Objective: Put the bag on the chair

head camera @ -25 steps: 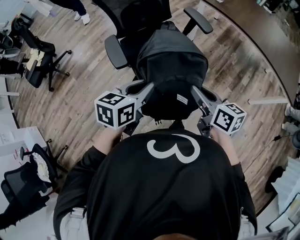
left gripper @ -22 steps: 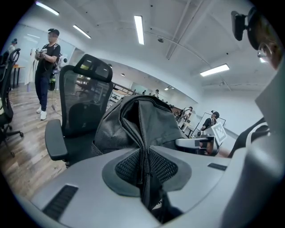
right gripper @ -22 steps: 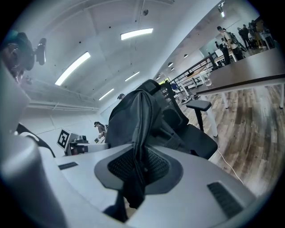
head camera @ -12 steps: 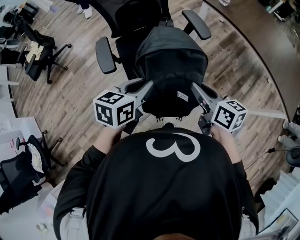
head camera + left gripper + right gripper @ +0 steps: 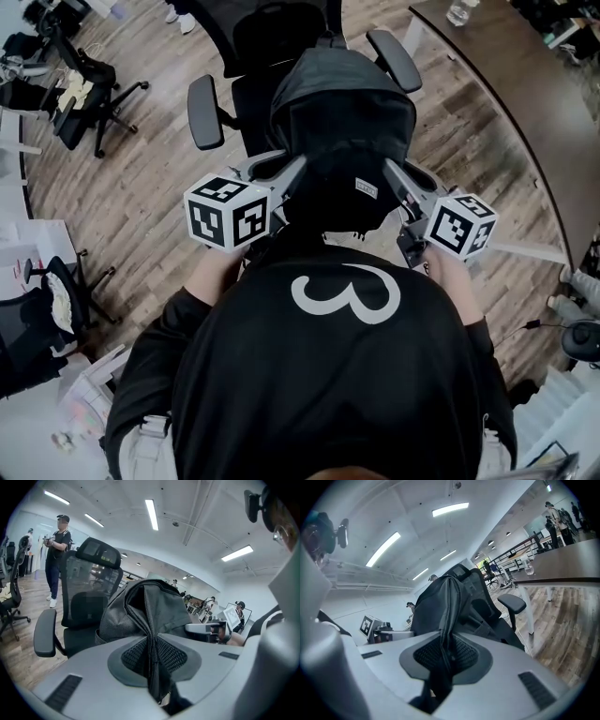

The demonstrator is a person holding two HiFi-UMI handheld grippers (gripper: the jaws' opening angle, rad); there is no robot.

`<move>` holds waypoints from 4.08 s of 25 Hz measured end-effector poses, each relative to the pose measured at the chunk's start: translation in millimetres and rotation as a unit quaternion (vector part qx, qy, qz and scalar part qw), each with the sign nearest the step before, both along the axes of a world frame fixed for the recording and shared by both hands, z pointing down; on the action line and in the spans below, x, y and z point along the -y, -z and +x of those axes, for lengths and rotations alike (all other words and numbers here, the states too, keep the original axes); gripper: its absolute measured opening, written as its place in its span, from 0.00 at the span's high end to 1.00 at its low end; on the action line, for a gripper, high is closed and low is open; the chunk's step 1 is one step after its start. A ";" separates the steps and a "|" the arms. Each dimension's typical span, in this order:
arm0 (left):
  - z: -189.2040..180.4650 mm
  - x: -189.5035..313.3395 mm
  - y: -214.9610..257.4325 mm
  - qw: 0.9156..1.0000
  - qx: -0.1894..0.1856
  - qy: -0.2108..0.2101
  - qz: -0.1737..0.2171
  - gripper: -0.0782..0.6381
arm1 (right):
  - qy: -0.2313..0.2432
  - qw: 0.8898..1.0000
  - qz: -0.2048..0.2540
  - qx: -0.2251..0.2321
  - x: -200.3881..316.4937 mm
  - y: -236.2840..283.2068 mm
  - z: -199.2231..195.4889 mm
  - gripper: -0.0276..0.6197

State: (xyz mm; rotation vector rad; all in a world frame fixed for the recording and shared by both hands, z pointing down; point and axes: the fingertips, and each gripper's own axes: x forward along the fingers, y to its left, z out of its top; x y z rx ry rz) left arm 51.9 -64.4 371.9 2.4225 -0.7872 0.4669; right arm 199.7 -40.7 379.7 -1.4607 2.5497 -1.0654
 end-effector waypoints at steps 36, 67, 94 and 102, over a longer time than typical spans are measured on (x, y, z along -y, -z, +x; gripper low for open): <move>-20.5 148.4 -25.0 0.999 -0.004 0.028 -0.036 0.79 | 0.025 0.999 -0.048 -0.010 151.8 -23.2 -20.2 0.85; -42.1 307.3 -53.9 0.995 0.012 0.051 -0.080 0.79 | 0.048 0.994 -0.094 -0.012 323.9 -52.6 -41.5 0.85; -55.2 346.0 -115.9 0.992 0.030 0.061 -0.107 0.79 | 0.059 0.988 -0.133 -0.045 365.5 -116.8 -50.9 0.85; -54.0 349.0 -133.4 0.992 0.035 0.058 -0.108 0.79 | 0.057 0.986 -0.144 -0.056 370.2 -134.5 -50.5 0.85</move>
